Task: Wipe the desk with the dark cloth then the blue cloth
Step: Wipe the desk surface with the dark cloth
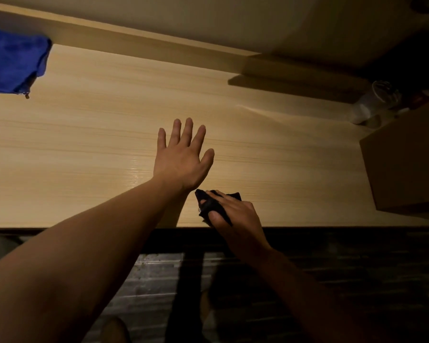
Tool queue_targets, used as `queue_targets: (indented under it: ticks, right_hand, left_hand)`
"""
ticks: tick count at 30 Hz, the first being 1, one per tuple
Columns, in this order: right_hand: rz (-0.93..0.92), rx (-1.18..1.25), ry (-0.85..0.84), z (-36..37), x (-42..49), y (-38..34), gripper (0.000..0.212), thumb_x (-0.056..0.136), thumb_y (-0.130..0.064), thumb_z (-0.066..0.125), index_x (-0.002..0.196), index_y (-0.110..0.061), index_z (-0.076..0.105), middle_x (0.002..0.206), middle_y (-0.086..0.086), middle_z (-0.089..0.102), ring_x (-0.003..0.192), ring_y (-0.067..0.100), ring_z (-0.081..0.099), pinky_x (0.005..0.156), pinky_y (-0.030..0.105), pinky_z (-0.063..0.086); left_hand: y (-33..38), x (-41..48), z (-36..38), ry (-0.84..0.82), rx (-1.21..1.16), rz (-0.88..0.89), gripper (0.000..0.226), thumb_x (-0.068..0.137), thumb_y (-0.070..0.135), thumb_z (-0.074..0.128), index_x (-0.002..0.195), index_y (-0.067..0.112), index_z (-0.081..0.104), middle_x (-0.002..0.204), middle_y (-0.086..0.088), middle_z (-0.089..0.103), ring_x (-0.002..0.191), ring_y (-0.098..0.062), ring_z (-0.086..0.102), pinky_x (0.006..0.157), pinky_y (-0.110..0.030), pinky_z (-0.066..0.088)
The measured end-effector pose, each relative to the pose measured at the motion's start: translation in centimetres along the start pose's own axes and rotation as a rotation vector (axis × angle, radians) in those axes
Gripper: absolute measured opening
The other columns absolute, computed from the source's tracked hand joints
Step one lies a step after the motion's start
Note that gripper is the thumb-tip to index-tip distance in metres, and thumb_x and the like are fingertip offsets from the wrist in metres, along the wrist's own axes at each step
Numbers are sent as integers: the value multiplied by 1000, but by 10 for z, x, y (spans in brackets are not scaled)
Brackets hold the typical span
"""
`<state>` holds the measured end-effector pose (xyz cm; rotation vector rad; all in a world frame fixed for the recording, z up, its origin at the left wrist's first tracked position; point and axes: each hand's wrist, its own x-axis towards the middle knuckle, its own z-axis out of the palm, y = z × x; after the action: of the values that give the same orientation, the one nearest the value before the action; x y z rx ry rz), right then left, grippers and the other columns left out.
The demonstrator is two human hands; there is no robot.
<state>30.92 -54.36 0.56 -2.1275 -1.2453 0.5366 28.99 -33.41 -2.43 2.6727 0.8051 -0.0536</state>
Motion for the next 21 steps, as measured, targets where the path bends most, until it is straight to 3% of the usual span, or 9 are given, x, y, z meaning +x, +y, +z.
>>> queue_targets:
  ticks: [2,5,7,9,12,18,21]
  right_hand:
    - [43,154,49,-15,9,2,28,103,-34,44,116,-37,69,100,-23,69,96,2,63,85,32,49]
    - [115,218,183,-41,43,21,38,99,-45,47,126,-32,71,95,-33,68,93,-11,64,83,16,47]
    - [98,175,220,-59,80,39,45,103,-48,47,134,-24,68,110,-17,74,102,0,68,95,31,52]
    - [54,-59,184,-75,122,61,49,105,-50,40,142,-26,61,133,-1,70,124,16,62,107,45,42]
    - [-15,-347,90,-96,184,89,57,105,-51,32,147,-23,57,149,1,59,142,22,48,104,40,30]
    - [-70,-589,14,-116,270,121,56,106,-50,29,150,-24,52,159,2,48,143,28,42,110,44,27]
    - [-29,-636,-90,-116,287,127,56,106,-58,23,159,-40,31,171,-3,24,146,30,34,114,50,21]
  left_hand:
    - [0,2,0,-1,9,2,76,104,71,7,170,35,-2,179,-2,-11,163,-27,-20,129,-59,-11]
    - [0,3,1,-3,39,-2,77,103,72,7,170,35,-3,179,-3,-12,163,-27,-20,129,-60,-10]
    - [2,3,1,-4,38,-7,77,103,71,8,170,35,-3,179,-2,-11,163,-27,-19,129,-60,-9]
    - [2,3,1,-1,38,-11,76,103,71,9,170,35,-3,179,-2,-11,163,-26,-19,129,-60,-9]
    - [2,3,2,-1,43,-17,75,104,70,11,170,36,-2,179,-1,-11,163,-25,-20,129,-59,-9]
    - [3,4,2,4,74,-28,74,105,69,12,170,36,-3,179,0,-11,163,-24,-20,129,-58,-9]
    - [3,4,2,-1,88,-32,74,106,69,13,170,36,-4,178,1,-13,163,-24,-21,129,-58,-9]
